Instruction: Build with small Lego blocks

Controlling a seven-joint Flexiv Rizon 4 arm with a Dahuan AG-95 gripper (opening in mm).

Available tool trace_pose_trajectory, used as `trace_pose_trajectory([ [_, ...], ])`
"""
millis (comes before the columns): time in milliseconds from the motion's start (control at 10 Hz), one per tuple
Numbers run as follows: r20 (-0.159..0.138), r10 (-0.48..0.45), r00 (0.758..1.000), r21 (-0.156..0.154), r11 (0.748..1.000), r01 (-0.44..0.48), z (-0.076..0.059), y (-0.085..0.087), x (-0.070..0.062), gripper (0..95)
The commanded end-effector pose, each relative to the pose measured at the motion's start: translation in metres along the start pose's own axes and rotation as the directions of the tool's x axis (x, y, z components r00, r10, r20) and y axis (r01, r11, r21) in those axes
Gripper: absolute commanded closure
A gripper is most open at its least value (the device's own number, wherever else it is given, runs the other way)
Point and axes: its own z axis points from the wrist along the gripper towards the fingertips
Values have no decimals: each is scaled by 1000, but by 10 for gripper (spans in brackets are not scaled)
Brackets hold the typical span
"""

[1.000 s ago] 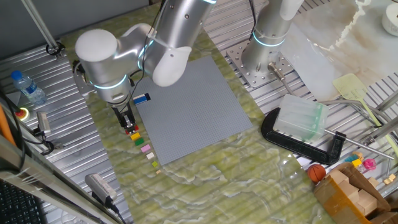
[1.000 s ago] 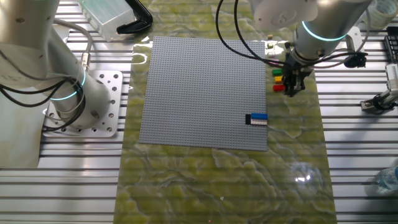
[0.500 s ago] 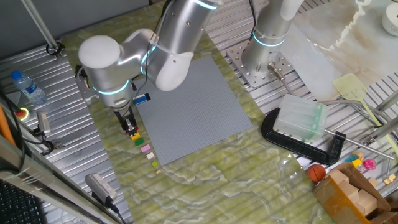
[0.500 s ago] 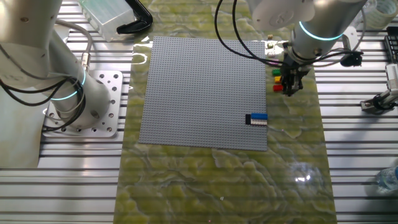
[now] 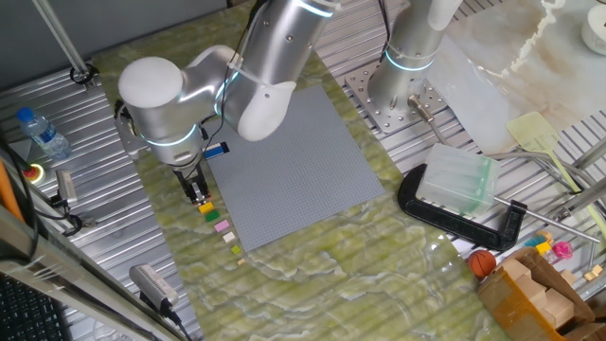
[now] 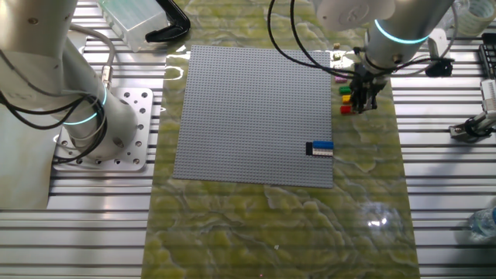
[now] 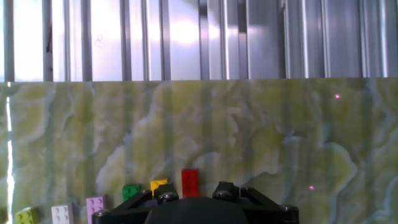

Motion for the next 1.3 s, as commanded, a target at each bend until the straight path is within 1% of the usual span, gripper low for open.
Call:
trace_pose_trajectory([
  [100,-3,-4,1000,-4,1000,4,0,0,0,760],
  [200,-7,-3,1000,-3,1000,3,0,0,0,760],
  [300,-8,19,1000,1,1000,-19,0,0,0,950],
  [400,0,44,999,-1,999,-44,-2,0,0,950],
  [500,0,42,999,-1,999,-42,-3,0,1,950],
  [600,-3,34,999,15,999,-34,-6,1,2,950],
  [800,-1,31,1000,25,999,-31,-6,1,2,950],
  [900,5,36,999,38,999,-36,-6,1,2,950],
  [1000,10,45,999,36,998,-46,-6,1,1,950],
  [1200,1,67,998,39,997,-67,-6,1,1,950],
  [1300,16,74,997,34,997,-74,-6,1,1,950],
])
